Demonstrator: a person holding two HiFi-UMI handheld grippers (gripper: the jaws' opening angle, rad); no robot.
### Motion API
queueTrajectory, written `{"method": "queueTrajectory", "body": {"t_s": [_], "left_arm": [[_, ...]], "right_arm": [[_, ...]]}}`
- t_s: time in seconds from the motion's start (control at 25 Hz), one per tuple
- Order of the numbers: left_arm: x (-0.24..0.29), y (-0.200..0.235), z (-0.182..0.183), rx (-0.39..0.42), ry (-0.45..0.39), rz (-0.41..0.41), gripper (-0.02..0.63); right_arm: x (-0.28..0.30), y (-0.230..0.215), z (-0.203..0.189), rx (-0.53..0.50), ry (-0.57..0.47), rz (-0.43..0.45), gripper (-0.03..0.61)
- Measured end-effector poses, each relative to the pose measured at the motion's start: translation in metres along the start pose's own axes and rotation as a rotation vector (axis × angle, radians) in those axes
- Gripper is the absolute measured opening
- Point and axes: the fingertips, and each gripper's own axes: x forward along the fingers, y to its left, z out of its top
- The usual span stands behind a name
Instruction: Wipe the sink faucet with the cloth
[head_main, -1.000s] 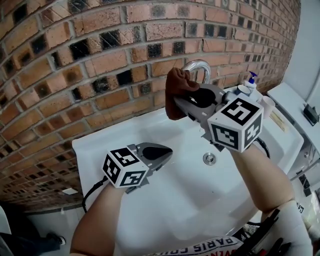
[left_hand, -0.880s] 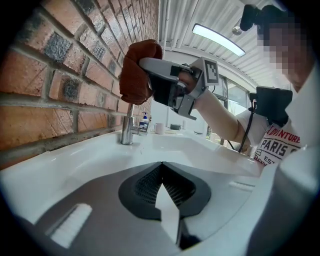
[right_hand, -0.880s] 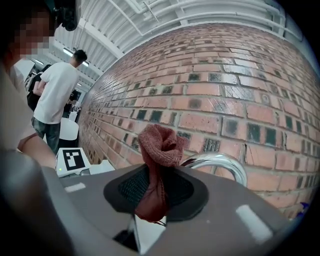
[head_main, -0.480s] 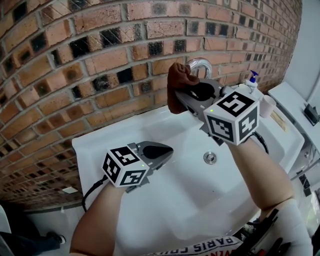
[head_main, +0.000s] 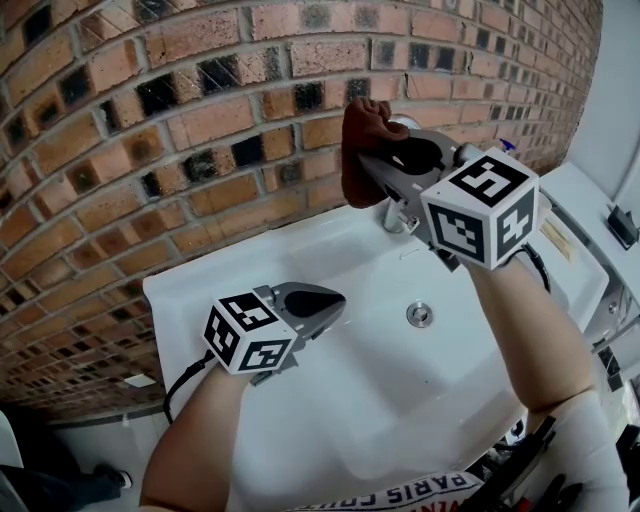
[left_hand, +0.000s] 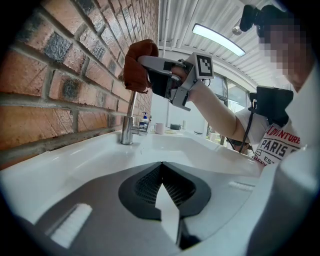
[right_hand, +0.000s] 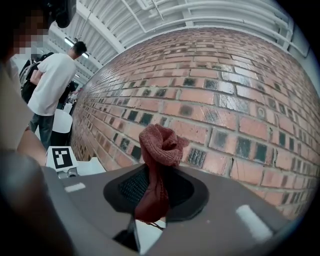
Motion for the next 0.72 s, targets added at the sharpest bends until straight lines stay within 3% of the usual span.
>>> {"method": "queueTrajectory", "body": {"t_s": [0.72], "left_arm": [[0.000, 0.000, 0.000, -0.001, 0.002, 0.000, 0.000]], "right_arm": [[-0.027, -0.064, 0.013, 0.026, -0.049, -0.144, 0.091]]}}
